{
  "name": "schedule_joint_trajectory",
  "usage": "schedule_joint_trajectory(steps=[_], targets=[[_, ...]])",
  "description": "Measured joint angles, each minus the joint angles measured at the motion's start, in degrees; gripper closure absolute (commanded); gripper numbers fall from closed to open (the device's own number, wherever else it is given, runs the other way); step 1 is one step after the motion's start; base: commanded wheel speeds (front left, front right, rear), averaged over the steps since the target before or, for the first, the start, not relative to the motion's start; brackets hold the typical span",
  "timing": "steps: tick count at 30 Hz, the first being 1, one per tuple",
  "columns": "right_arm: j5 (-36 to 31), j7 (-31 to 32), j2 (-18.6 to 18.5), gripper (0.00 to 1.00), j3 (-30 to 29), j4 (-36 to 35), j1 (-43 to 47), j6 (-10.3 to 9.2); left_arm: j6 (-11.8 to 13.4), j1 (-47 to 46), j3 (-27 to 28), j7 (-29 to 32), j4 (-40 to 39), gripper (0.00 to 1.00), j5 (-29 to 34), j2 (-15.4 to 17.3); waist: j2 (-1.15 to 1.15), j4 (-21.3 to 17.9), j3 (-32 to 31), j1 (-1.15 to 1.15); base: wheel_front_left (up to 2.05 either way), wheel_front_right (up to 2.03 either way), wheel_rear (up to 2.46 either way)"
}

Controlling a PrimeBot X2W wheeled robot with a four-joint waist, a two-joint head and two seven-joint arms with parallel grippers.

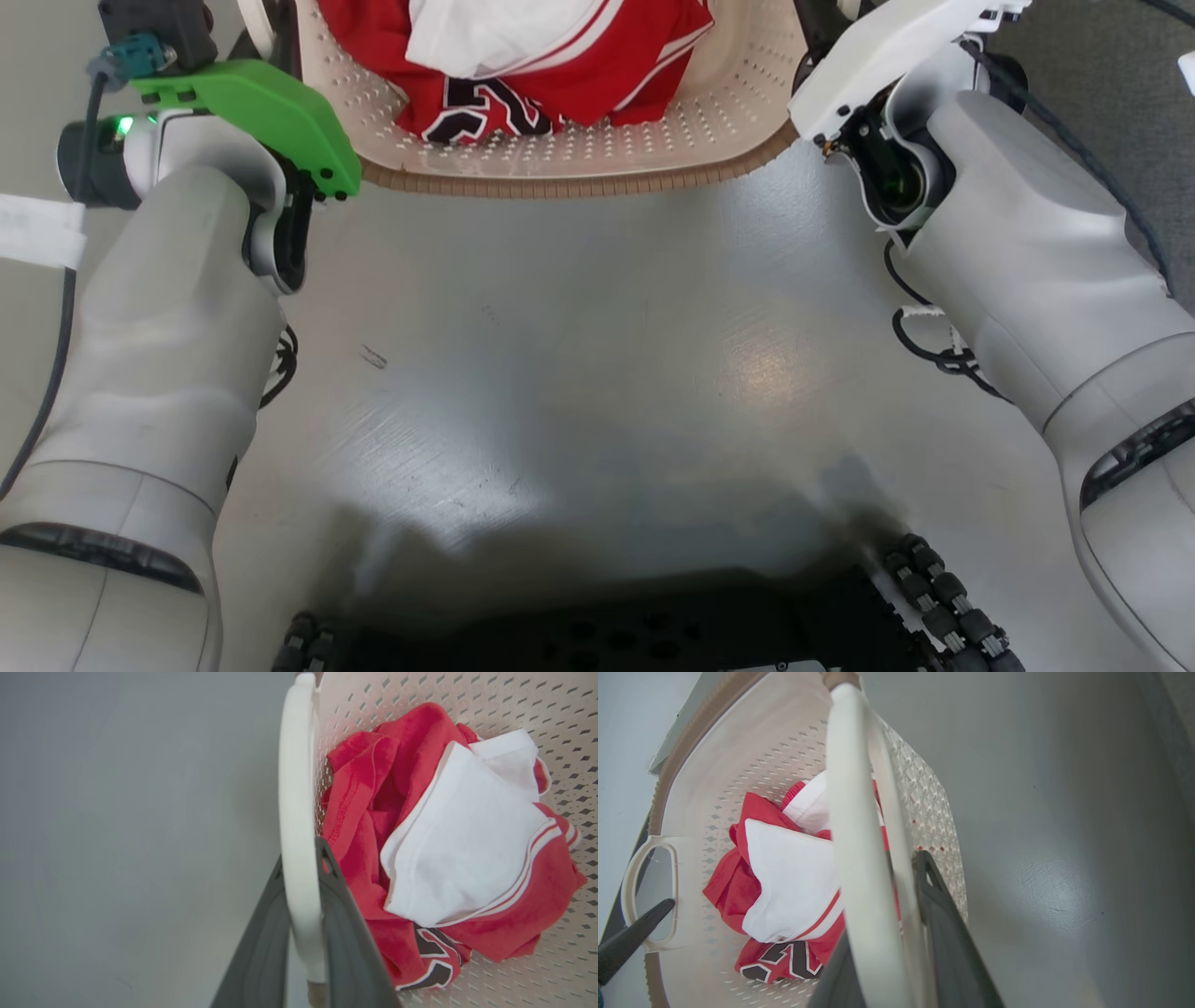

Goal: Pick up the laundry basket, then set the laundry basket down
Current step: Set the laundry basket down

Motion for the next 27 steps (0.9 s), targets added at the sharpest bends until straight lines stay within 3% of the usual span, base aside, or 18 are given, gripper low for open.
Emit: schedule_joint_trajectory(steps=[27], targets=[[2.60,-1.57,-0.23,1.00,1.03,-1.83,-1.10,-0.07,0.21,-2.86,0.09,-1.49,1.79,1.00,0.82,0.14,0.00,-0.01,3.89,-0.01,0.00,0.00,0.00]])
